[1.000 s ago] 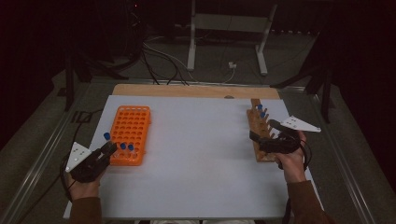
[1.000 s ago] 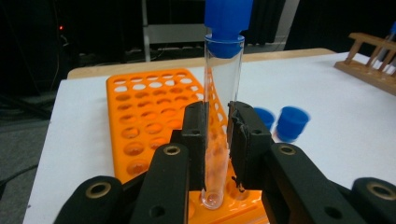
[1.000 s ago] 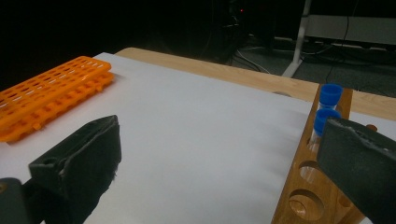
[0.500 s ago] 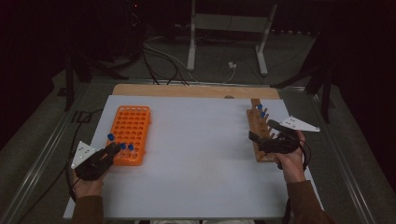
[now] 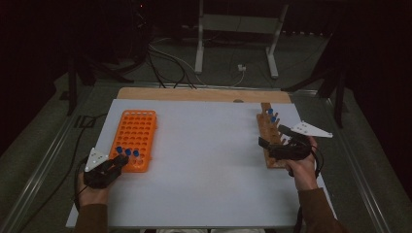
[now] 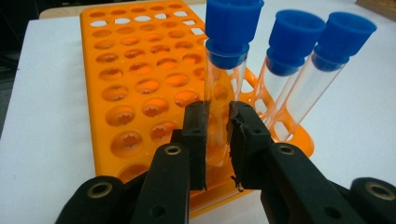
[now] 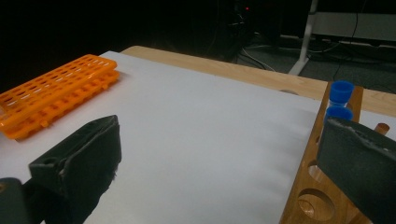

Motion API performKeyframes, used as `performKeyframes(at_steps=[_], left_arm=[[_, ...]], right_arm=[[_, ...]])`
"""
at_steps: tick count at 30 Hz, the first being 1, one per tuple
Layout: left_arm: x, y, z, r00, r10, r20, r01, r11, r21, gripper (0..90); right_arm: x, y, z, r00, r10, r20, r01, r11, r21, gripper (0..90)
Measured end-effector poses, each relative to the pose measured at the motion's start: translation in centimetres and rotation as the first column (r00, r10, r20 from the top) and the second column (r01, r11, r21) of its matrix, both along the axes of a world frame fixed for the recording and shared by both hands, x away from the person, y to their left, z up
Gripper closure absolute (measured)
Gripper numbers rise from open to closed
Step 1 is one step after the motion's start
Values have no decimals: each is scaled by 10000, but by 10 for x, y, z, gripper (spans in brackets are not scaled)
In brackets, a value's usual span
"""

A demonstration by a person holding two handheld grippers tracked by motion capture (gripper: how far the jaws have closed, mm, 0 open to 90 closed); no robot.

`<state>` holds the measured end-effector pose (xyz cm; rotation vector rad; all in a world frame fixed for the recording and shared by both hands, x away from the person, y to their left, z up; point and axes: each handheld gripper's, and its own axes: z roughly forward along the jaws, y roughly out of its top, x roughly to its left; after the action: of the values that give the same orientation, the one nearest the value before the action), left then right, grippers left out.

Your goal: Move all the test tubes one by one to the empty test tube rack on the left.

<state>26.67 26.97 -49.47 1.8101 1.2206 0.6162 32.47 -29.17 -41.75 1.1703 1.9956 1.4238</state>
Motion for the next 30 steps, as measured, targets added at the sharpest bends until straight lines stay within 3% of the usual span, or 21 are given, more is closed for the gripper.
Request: performKeyframes(at_steps=[4, 12, 20, 24, 26, 30], left_arm=[[0, -4, -2, 9999, -77, -102, 81, 9991, 416, 786], [-1, -5, -2, 10000, -3, -51, 6, 9990, 454, 777], [-12, 3, 3, 9998, 163, 143, -160, 9997, -186, 631], [-20, 6, 9, 9989, 373, 278, -350, 9964, -771, 538], [-24, 6, 14, 9979, 312, 561, -243, 9925, -1201, 488], [-29, -1, 24, 9934, 90, 1143, 97, 9867, -1622, 435]], right_arm=[[0, 0, 0, 10000, 5, 7, -5, 10000, -4, 3], [0, 1, 0, 10000, 42, -2, -42, 10000, -30, 3], [0, -1, 0, 10000, 10, 18, -10, 10000, 19, 3], [0, -1, 1, 10000, 13, 35, -13, 10000, 36, 3], [0, -2, 1, 10000, 2, 37, -2, 10000, 41, 4], [1, -1, 0, 10000, 8, 24, -8, 10000, 36, 4]])
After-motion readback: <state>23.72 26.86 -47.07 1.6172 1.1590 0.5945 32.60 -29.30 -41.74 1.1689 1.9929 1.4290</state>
